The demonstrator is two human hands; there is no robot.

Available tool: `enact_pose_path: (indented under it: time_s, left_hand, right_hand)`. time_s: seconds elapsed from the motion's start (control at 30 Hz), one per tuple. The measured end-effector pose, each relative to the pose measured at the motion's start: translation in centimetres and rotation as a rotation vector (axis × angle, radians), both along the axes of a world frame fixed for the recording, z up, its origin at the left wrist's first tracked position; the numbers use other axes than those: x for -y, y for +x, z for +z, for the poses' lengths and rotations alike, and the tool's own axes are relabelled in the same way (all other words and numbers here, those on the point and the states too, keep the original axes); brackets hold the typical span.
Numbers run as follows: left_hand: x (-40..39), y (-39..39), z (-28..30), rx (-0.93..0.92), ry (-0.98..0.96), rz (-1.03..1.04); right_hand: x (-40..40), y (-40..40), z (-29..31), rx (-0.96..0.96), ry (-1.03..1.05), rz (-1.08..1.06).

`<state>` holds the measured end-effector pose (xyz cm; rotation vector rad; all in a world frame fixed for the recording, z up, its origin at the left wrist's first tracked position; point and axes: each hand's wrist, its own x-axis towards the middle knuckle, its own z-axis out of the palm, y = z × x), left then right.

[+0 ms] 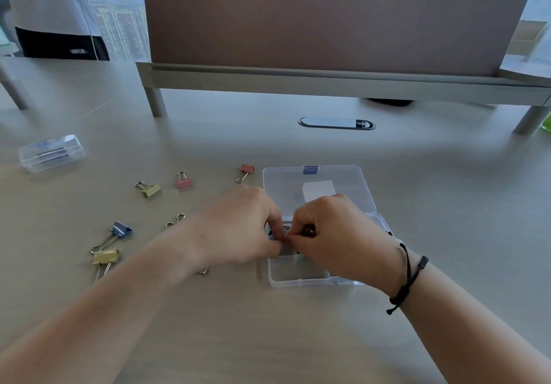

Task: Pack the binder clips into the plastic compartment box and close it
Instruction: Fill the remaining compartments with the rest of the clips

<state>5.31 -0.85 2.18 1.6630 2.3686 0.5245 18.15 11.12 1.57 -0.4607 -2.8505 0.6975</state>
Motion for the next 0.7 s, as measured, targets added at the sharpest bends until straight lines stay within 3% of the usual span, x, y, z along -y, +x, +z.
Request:
enact_pose_path:
  time_s: [0.7]
  left_hand:
    - [-1.8,1.7,2.0,-0.600,-0.227,0.088]
  right_hand:
    - [0.0,0.1,0.5,0.023,-0.044,-0.010]
